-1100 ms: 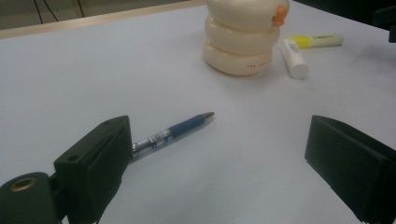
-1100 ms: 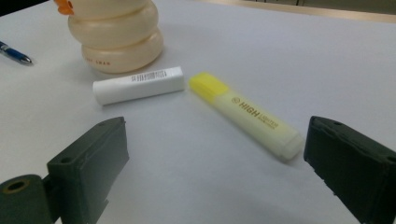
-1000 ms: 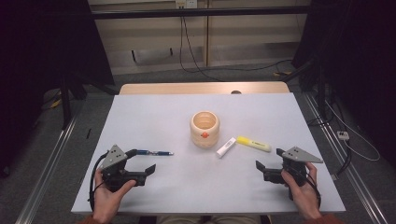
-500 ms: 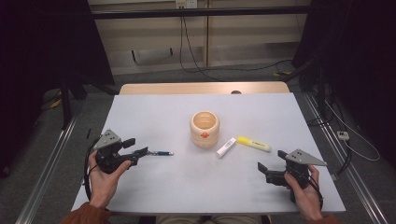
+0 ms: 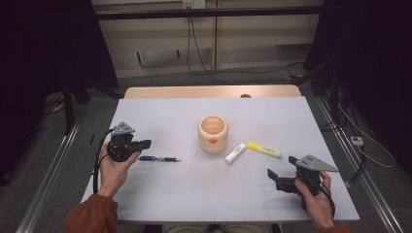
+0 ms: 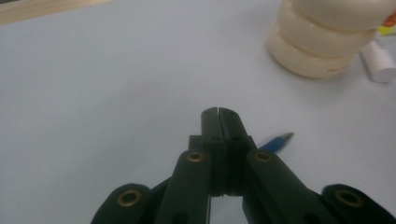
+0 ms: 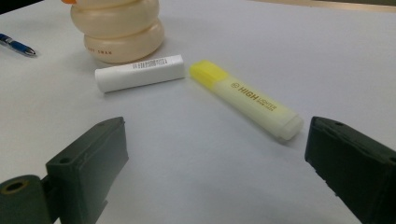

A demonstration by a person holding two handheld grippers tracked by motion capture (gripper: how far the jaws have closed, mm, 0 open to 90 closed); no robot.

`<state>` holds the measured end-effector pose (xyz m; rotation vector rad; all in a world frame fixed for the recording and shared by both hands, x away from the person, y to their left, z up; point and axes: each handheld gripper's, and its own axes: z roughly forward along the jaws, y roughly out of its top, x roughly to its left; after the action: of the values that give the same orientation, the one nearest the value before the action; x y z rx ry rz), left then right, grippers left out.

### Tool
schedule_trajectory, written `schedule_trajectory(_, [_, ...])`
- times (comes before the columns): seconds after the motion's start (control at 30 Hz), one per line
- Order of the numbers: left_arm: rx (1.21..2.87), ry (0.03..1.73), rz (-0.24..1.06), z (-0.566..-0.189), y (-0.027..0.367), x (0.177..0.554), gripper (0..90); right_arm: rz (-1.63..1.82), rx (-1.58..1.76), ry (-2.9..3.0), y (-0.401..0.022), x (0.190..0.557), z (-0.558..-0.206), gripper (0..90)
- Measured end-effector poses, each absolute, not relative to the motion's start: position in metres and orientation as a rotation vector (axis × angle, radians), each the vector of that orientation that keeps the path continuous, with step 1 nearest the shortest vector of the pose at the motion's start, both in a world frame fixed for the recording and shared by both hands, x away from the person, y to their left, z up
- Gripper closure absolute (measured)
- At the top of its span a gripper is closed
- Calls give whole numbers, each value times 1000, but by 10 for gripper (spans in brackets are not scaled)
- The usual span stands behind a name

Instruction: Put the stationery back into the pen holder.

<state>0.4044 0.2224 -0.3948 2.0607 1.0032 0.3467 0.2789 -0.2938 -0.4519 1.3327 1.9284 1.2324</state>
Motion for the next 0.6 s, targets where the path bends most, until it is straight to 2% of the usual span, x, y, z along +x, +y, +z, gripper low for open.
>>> schedule_trajectory(0.23, [2139, 1078, 338, -407, 223, 426, 900, 1218, 1318, 1956, -290, 280, -453, 52])
schedule_trajectory(0.6, [2206, 1095, 328, -434, 229, 426, 900, 1215, 1319, 1957, -291, 279, -454, 44])
